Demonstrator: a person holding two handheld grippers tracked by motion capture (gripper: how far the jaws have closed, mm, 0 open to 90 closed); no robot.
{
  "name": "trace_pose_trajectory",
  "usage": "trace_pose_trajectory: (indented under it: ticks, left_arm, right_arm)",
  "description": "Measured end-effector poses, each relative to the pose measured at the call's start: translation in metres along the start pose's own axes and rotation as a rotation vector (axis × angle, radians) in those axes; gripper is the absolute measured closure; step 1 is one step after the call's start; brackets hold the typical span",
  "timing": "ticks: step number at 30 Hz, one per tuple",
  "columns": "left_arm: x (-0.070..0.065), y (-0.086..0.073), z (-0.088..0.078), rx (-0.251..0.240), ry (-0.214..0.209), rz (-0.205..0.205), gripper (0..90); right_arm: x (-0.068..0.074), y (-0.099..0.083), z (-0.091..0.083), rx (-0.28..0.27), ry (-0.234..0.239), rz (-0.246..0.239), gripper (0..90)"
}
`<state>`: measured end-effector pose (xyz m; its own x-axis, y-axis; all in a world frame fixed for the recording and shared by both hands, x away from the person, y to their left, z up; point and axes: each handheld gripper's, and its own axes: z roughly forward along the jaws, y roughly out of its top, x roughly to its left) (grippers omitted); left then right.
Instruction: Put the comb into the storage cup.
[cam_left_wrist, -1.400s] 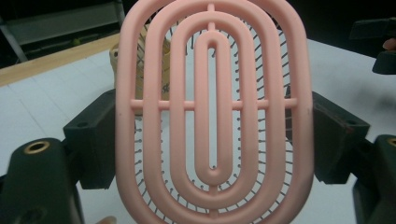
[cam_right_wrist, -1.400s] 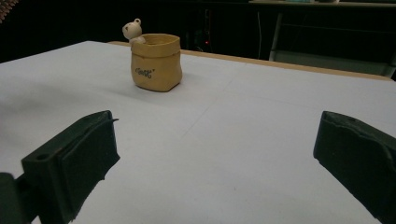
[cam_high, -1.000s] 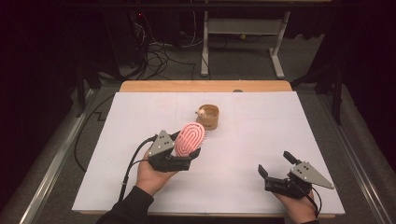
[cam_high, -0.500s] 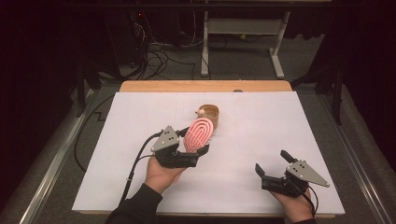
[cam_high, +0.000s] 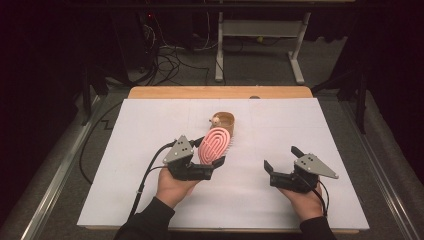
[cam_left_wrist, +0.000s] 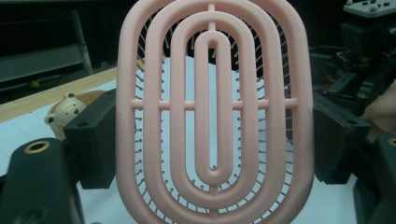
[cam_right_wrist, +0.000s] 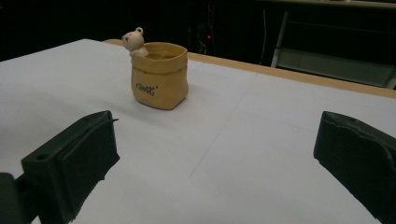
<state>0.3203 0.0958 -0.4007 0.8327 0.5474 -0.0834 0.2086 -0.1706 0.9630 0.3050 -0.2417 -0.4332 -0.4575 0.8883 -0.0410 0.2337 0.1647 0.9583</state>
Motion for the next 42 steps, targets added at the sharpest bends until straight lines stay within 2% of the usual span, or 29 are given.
trace_pose_trajectory:
  ticks: [3, 6, 10, 12, 13, 18, 25, 33, 38, 42]
  left_arm:
    - [-0.002, -0.002, 0.002, 0.006, 0.001, 0.005, 18.2]
    - [-0.004, -0.004, 0.007, 0.019, 0.001, 0.013, 18.2]
    - [-0.006, -0.005, 0.007, 0.014, 0.007, 0.019, 18.1]
    - [-0.007, -0.005, 0.007, 0.008, -0.004, 0.019, 18.1]
    - [-0.009, -0.006, 0.008, 0.016, -0.006, 0.031, 18.2]
    - [-0.013, -0.008, 0.007, 0.025, -0.001, 0.043, 18.2]
    - [-0.015, -0.007, 0.004, 0.004, -0.001, 0.04, 18.2]
    - [-0.015, -0.008, 0.009, 0.0, 0.011, 0.035, 18.2]
    - [-0.019, -0.01, 0.011, 0.012, 0.026, 0.061, 18.2]
    - [-0.02, -0.011, 0.012, 0.021, 0.023, 0.069, 18.2]
  right_arm:
    - [0.002, 0.006, 0.01, -0.005, -0.007, -0.005, 0.2]
    - [0.006, 0.007, 0.022, 0.001, -0.002, 0.014, 0.2]
    - [0.011, 0.005, 0.027, 0.019, 0.005, 0.007, 0.2]
    - [0.013, 0.003, 0.026, 0.023, 0.009, 0.014, 0.2]
    - [0.015, 0.003, 0.024, 0.021, 0.019, 0.021, 0.1]
    - [0.019, 0.005, 0.015, 0.003, 0.044, 0.026, 0.1]
    - [0.019, 0.01, 0.009, -0.011, 0.061, 0.045, 0.2]
    - [0.02, 0.01, 0.009, 0.003, 0.071, 0.046, 0.2]
    - [0.022, 0.012, 0.007, -0.005, 0.08, 0.05, 0.2]
    - [0.025, 0.016, 0.004, -0.025, 0.092, 0.066, 0.1]
